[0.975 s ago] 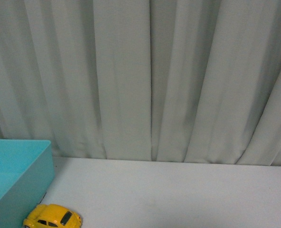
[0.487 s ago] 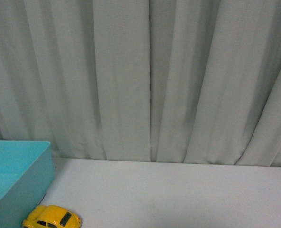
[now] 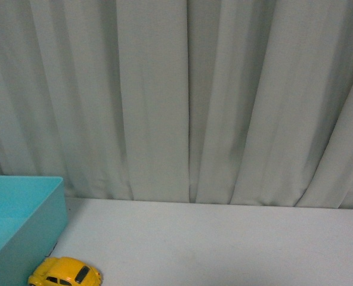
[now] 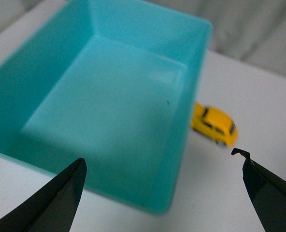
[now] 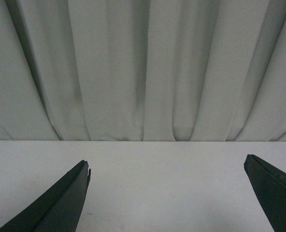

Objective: Wind up and store yellow beetle toy

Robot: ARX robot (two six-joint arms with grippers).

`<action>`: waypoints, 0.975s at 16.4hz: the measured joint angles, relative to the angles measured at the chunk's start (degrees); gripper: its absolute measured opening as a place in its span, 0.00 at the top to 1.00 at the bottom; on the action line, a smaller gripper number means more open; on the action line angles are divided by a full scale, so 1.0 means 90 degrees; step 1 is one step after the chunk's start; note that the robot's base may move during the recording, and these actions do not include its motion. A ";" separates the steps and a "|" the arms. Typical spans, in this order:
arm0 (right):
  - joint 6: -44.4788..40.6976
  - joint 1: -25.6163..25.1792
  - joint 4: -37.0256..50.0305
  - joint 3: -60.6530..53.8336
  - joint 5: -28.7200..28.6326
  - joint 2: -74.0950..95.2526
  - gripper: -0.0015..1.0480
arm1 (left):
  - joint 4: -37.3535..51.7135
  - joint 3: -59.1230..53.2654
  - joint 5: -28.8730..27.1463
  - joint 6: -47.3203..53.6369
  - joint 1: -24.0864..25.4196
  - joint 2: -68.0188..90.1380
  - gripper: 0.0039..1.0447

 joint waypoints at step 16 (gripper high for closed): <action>0.0000 0.0000 -0.0005 0.0000 0.0002 0.0007 0.06 | 0.1620 0.5552 0.4369 0.5144 0.0172 0.8201 0.06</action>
